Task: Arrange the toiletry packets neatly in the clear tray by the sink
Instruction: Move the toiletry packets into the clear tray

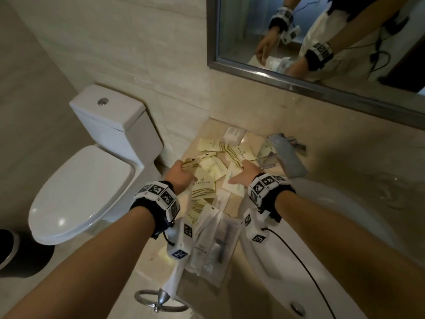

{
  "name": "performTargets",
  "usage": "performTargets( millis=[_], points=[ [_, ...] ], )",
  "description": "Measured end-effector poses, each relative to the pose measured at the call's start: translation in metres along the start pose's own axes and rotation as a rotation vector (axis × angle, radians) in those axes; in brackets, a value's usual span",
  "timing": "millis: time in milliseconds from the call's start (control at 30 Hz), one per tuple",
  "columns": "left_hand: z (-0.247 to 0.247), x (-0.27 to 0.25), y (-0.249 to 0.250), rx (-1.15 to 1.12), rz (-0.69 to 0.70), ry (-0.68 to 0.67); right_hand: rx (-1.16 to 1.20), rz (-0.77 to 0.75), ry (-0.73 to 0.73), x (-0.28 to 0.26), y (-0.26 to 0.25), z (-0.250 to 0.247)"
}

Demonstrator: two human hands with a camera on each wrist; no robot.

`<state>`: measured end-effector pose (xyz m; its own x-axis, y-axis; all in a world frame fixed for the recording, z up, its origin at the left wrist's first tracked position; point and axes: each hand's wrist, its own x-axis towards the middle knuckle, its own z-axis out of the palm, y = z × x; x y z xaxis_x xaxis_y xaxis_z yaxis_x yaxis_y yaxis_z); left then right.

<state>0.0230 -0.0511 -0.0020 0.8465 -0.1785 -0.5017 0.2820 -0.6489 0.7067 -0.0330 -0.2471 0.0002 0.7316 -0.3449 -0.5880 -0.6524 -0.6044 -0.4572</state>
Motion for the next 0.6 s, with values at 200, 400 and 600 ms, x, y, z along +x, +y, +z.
performTargets(
  millis=[200,400,600],
  points=[
    [0.032,-0.036,0.08,-0.069,0.199,-0.044,0.211,-0.242,0.046,-0.044,0.005,-0.058],
    [0.085,-0.081,0.155,-0.032,0.43,-0.231,0.283,-0.26,0.151,-0.093,0.058,-0.124],
    [0.16,-0.12,0.207,-0.021,0.44,-0.395,0.339,-0.145,0.295,-0.135,0.145,-0.169]
  ],
)
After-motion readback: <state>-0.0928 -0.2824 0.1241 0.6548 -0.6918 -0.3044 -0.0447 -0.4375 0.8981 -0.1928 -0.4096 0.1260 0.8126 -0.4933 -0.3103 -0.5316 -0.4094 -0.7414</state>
